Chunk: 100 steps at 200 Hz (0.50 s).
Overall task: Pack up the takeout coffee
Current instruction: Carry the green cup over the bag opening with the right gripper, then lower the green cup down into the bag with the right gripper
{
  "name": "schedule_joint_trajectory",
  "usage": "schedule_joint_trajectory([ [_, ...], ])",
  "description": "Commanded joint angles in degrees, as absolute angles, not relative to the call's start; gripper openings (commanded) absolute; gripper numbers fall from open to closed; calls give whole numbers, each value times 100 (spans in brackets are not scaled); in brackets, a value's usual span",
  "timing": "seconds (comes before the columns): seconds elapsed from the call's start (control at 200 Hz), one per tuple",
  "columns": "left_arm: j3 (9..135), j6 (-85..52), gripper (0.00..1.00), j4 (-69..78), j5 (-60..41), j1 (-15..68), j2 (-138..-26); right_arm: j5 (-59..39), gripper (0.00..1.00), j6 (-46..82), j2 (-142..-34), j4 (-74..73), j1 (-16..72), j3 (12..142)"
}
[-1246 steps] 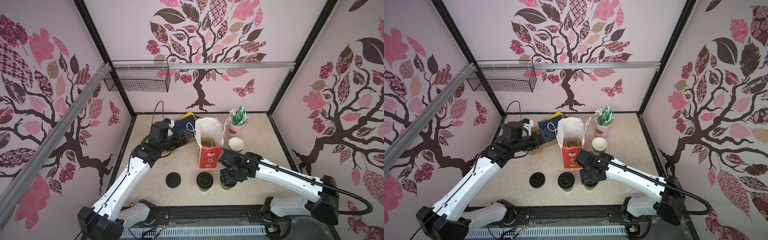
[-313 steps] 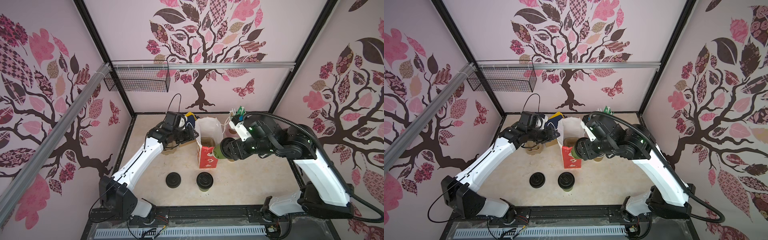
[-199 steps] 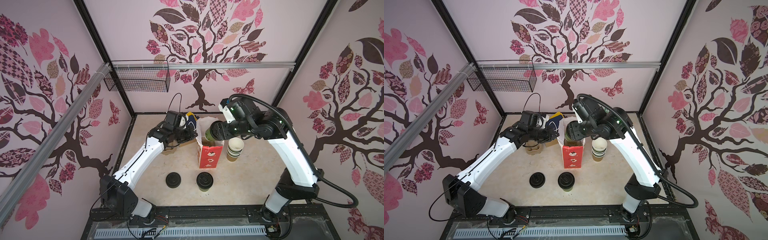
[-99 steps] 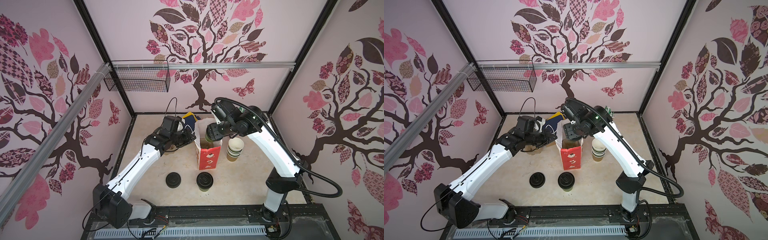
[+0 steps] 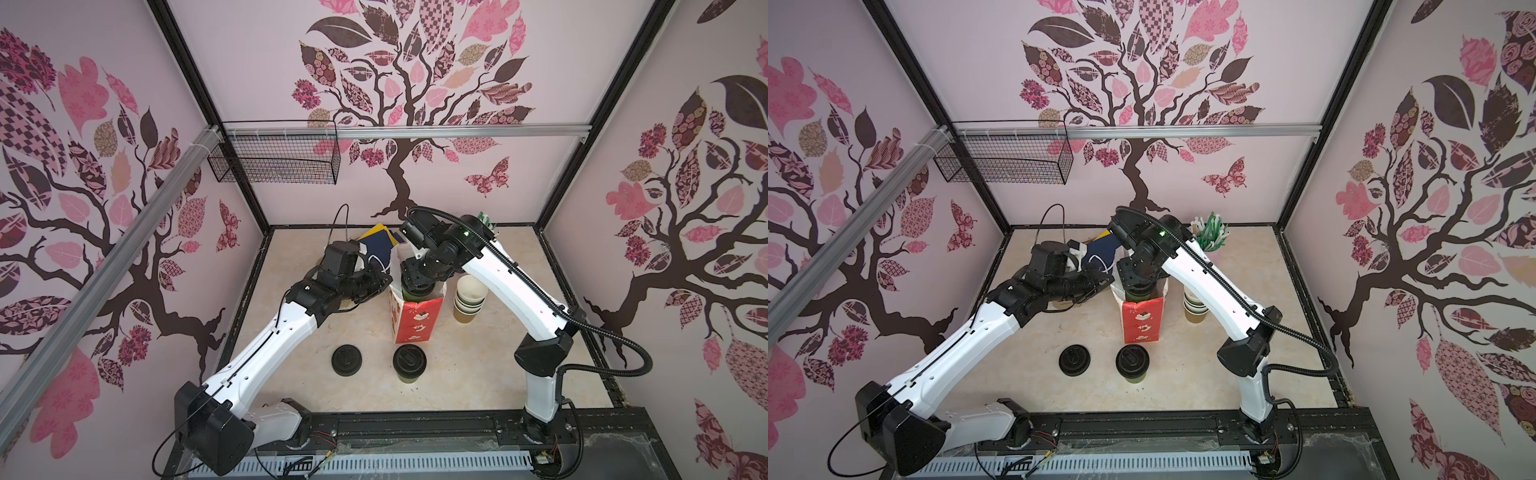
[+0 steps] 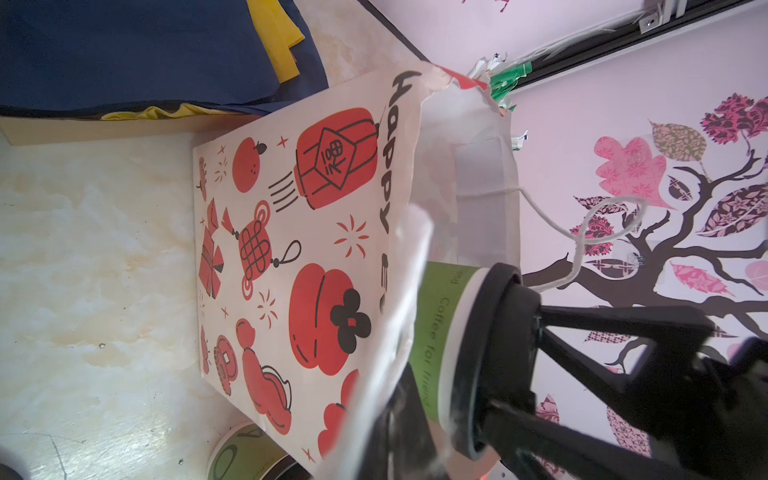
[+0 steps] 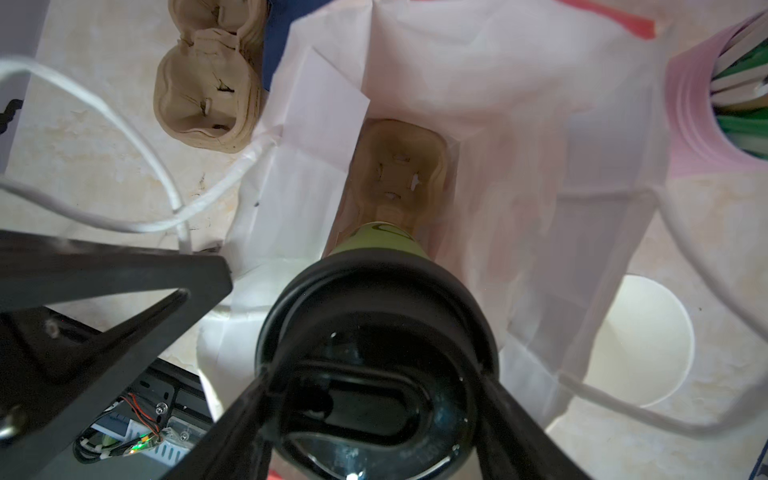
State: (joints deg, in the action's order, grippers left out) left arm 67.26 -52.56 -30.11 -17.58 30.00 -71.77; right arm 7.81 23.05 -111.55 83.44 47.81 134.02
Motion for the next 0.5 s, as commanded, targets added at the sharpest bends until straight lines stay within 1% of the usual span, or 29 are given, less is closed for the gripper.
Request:
schedule_joint_trajectory([
  [0.0, 6460, -5426, 0, -2909, -1578, 3032, -6980, 821, 70, 2675, -11310, 8455, 4751, 13314],
  [0.175, 6298, -5580, 0, -2866, -1540, 3044, -6858, 625, 66, 3106, -11603, 8463, 4716, 13432],
  [0.495, 6221, -5584, 0, -2878, -1512, 3056, -6847, 659, 67, 3330, -11950, 8462, 4714, 13546],
])
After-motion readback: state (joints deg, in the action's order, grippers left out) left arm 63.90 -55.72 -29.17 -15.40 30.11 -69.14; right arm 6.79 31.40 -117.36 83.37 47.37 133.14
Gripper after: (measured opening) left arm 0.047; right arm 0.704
